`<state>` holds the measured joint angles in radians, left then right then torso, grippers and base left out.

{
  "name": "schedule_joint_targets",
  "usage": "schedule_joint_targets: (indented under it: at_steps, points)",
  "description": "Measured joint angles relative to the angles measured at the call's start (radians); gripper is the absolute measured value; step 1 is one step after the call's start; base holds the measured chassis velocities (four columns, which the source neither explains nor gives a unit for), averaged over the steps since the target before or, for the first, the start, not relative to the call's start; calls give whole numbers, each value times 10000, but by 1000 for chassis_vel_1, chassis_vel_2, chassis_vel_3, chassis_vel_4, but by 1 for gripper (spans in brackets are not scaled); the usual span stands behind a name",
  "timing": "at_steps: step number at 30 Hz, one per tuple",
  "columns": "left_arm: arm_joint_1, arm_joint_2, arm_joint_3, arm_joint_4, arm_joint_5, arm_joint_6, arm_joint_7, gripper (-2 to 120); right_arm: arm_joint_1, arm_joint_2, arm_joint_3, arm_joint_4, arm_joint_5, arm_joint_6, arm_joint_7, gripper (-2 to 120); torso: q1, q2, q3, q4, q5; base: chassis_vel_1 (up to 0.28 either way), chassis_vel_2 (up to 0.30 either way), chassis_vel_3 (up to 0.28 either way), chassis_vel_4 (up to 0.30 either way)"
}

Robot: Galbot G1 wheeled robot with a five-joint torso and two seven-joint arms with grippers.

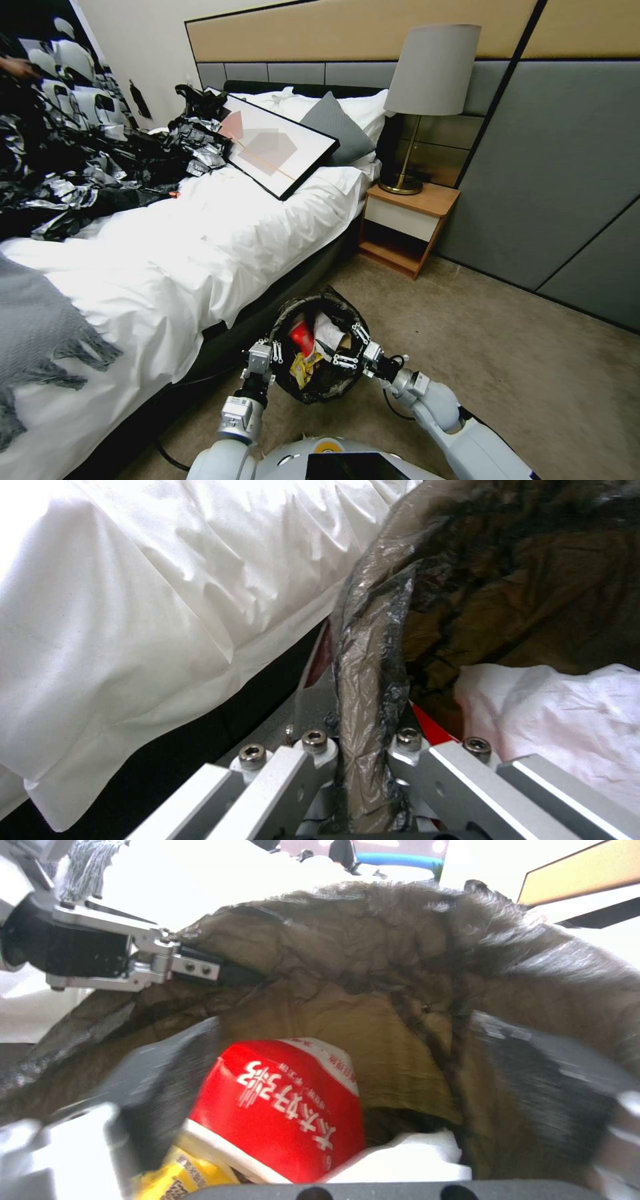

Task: Pick up the trash bin, then pick up the garbage from the floor and place it into the trash bin.

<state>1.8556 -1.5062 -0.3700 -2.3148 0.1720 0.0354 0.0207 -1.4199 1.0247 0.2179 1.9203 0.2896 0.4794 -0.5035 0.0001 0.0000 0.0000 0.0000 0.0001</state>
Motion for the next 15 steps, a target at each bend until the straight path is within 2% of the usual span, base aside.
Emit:
schedule_joint_targets:
  at_steps: [6, 9, 12, 13, 15]
  points:
    - [-4, 7, -32, -10, 0, 10, 3, 1, -123, 36, 345, 807, -81, 149, -1, 112, -1, 0, 0, 0, -1, 0, 0, 0, 0]
    - [-10, 0, -51, -11, -2, 11, 3, 1, -172, 231, 582, 1509, -229, 202, 505, 114, -1, 0, 0, 1, -1, 0, 0, 0, 0]
    - [12, -19, -87, -10, -8, 9, 3, 1, -451, 1019, 1237, 2777, -1887, -509, 3114, 114, -1, 0, 0, 1, -3, 0, 0, 0, 0]
    - [12, -19, -87, -10, -8, 9, 3, 1, -451, 1019, 1237, 2777, -1887, -509, 3114, 114, -1, 0, 0, 1, -3, 0, 0, 0, 0]
    - [25, -10, -108, -34, -34, 9, 3, 1, -691, 1664, 1773, 3141, -2456, -648, 4471, 112, -1, 0, 0, 0, -1, 0, 0, 0, 0]
